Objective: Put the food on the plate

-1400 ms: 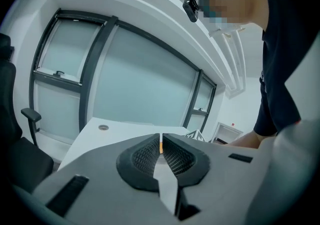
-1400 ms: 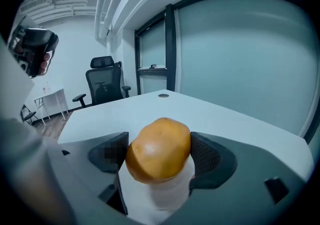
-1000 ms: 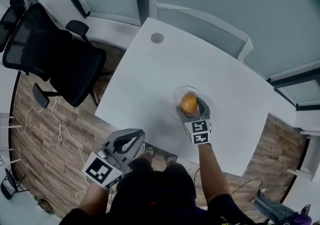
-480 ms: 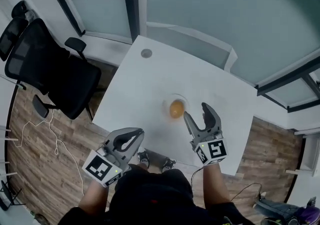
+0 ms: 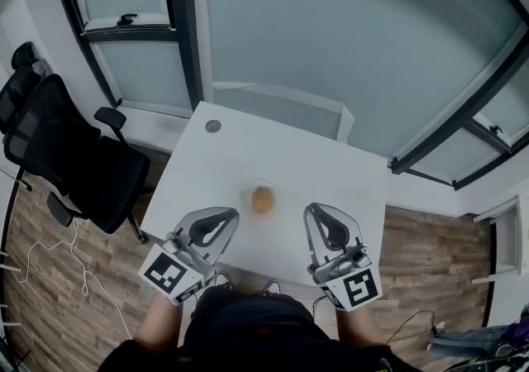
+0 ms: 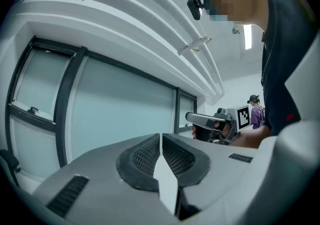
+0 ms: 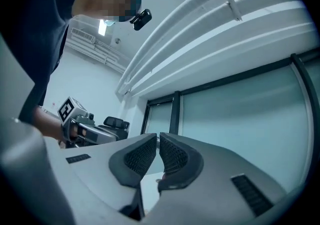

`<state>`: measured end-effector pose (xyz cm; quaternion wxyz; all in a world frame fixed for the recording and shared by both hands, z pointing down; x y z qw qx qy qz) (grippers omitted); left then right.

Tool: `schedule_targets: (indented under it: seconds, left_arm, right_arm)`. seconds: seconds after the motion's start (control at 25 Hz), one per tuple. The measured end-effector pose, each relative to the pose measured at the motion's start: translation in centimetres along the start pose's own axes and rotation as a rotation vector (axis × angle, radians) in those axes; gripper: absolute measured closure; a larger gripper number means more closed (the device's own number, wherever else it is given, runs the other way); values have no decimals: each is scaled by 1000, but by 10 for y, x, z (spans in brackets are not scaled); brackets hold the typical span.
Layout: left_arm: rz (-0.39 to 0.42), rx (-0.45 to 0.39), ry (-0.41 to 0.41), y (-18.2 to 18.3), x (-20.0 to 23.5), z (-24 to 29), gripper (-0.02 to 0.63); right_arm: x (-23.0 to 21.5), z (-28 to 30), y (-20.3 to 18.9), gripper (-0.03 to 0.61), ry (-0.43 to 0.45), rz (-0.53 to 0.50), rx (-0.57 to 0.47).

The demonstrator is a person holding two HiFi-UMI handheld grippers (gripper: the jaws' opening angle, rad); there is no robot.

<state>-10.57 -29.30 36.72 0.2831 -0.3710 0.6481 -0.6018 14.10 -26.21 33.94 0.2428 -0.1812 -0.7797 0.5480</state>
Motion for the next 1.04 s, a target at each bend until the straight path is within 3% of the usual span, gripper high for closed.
schedule_targets:
  seconds: [0.36, 1.04]
  left_arm:
    - [63, -28, -29, 26, -31, 17, 580]
    - [76, -29, 10, 27, -34, 3, 578]
  right_arm:
    - [-18, -21, 27, 545, -38, -4, -31]
    - [-6, -22, 22, 545, -18, 20, -36]
Point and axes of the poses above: the fingertips, and each gripper's own axes: z forward along the fingers, x to its left, y out of its top, the point moved 9 cm from there along -z, backward along the fingers, and after that the axes turned 7 degrees about -x, right-handed, at the moved point
